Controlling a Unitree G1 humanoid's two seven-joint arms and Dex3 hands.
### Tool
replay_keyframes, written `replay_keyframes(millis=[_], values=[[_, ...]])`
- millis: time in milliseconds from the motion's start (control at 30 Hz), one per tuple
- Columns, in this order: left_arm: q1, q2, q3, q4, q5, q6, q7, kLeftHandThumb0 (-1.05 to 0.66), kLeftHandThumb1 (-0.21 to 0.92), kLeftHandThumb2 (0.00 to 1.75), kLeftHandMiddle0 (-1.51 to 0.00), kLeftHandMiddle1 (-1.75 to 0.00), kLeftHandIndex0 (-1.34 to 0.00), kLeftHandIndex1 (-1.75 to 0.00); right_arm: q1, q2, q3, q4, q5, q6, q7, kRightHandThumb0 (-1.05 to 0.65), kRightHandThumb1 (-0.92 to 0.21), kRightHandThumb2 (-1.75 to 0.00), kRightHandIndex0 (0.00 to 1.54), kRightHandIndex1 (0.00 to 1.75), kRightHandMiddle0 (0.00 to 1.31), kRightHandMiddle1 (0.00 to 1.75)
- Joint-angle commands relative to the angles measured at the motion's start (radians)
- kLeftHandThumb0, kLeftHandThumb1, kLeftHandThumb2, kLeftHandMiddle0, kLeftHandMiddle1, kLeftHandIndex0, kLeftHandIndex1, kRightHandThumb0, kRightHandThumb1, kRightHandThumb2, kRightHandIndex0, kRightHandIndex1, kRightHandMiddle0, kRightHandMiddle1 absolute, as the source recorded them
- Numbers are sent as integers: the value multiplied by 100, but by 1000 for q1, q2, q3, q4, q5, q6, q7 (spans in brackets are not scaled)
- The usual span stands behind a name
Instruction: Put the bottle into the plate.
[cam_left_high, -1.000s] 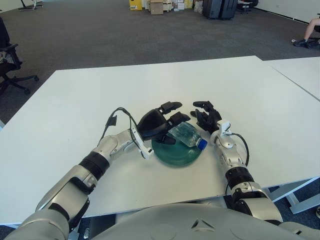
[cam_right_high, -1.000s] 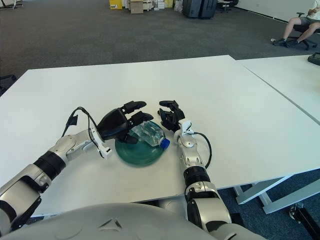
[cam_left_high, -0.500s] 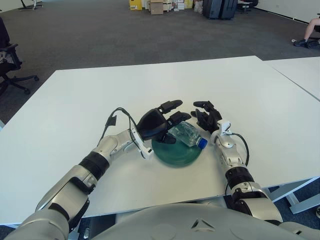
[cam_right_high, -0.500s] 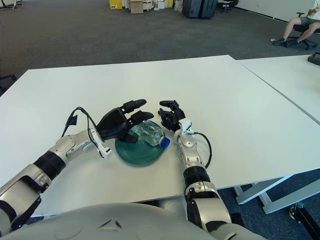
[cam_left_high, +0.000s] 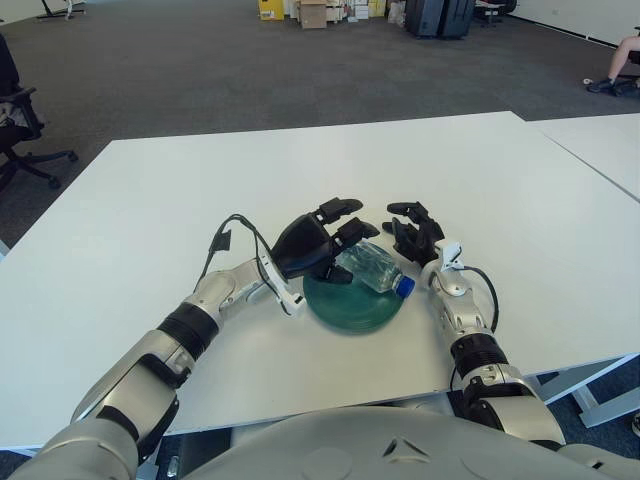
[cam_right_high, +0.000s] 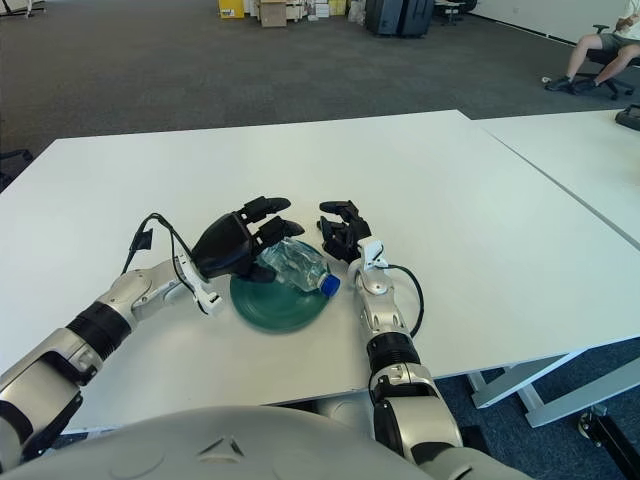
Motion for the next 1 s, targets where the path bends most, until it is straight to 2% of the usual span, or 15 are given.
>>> replay_keyframes(millis=[0, 133, 233, 267, 367, 533, 700, 800, 967], values=[[3, 27, 67, -45, -84, -17, -10, -98, 92, 80, -17, -116, -4, -137, 2, -1, 1, -9, -6, 17, -9, -42, -71, -86, 39, 70, 28, 114], [3, 26, 104, -55, -123, -22, -15, -98, 92, 77, -19, -127, -5, -141, 4, 2, -1, -16, -2, 19, -5, -42, -71, -86, 38, 69, 30, 114], [0, 16, 170, -52, -193, -14, -4, -97, 92, 75, -21, -131, -7, -143, 12, 12, -6, -38, 18, 28, 9, -41, -69, -87, 36, 65, 32, 116], [3, 10, 190, -55, -220, -16, -3, -95, 92, 74, -23, -131, -7, -144, 14, 14, -7, -43, 23, 32, 13, -39, -77, -71, 35, 64, 31, 133], [18, -22, 230, -51, -301, -31, -5, -92, 92, 73, -25, -130, -7, -145, 18, 15, -7, -57, 30, 47, 24, -36, -87, -52, 35, 62, 30, 154], [52, -119, 331, -2, -559, -20, -50, -86, 92, 74, -20, -125, -4, -148, 11, 7, -7, -51, 35, 56, 38, -35, -91, -44, 35, 62, 29, 162], [62, -208, 416, -2, -631, 72, -21, -81, 92, 78, -18, -126, -1, -151, 10, 7, -10, -44, 41, 59, 50, -35, -92, -44, 35, 61, 28, 165], [78, -267, 458, -38, -656, 149, -3, -78, 92, 82, -15, -143, 0, -156, 10, 7, -13, -36, 43, 51, 53, -35, -92, -44, 35, 61, 28, 165], [102, -342, 508, -94, -707, 255, -12, -75, 92, 84, -15, -154, 0, -159, 6, 8, -20, -13, 45, 22, 62, -35, -92, -44, 35, 61, 28, 165]])
